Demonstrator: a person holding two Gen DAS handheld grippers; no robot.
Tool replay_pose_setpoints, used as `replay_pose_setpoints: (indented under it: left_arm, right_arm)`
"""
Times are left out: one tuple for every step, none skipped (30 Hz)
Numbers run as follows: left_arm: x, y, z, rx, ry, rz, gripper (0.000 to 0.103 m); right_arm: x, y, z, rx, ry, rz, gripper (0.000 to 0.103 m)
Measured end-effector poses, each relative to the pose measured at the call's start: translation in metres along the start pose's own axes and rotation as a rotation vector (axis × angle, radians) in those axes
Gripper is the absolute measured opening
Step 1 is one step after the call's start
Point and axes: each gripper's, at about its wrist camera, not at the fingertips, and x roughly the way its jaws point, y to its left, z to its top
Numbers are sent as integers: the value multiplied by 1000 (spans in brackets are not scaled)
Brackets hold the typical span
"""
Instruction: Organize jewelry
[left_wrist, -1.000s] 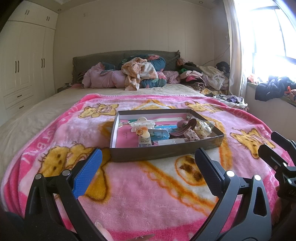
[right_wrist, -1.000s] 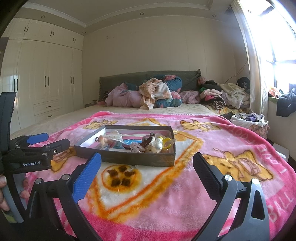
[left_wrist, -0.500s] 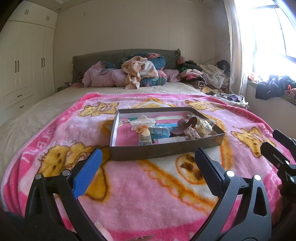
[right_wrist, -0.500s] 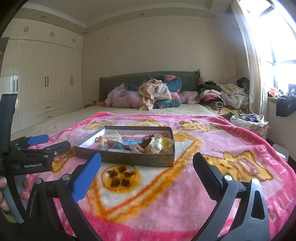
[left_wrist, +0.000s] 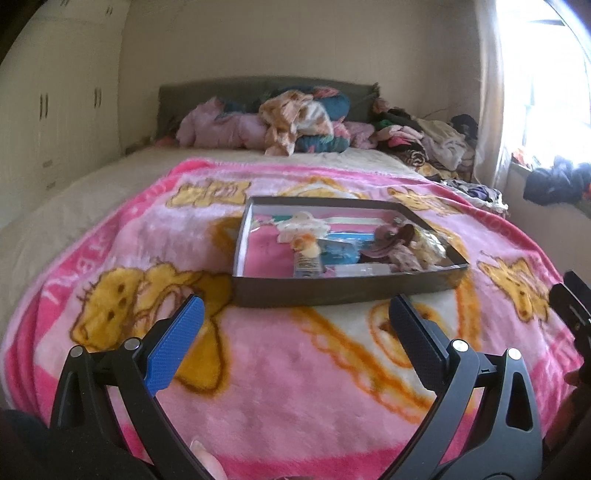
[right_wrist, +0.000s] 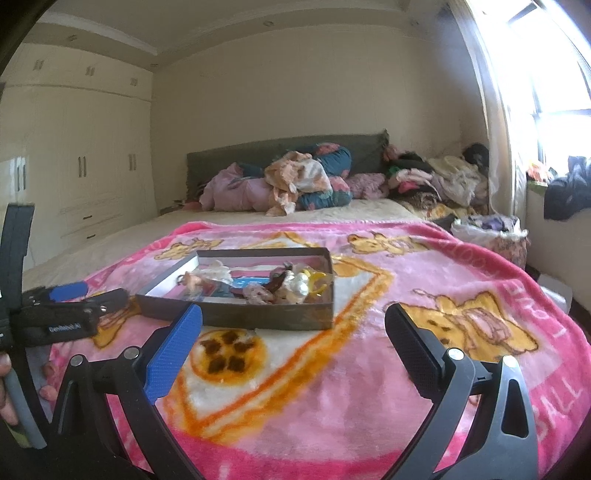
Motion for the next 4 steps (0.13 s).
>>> replay_pose_setpoints:
  left_arm:
    - [9,10,7,-17,23,14,92]
    - [20,24,14,-45,41,28,92]
    - [28,34,20,-58,55,37,92]
    - [43,52,28,-78,74,81,92]
  right_arm:
    - [9,-12,8,11,15,-48,97]
    - [15,-22,12,28,22,-72,97]
    - [28,-40,18,61,55,-112,97]
    - [39,-53,19,80,93,-151,97]
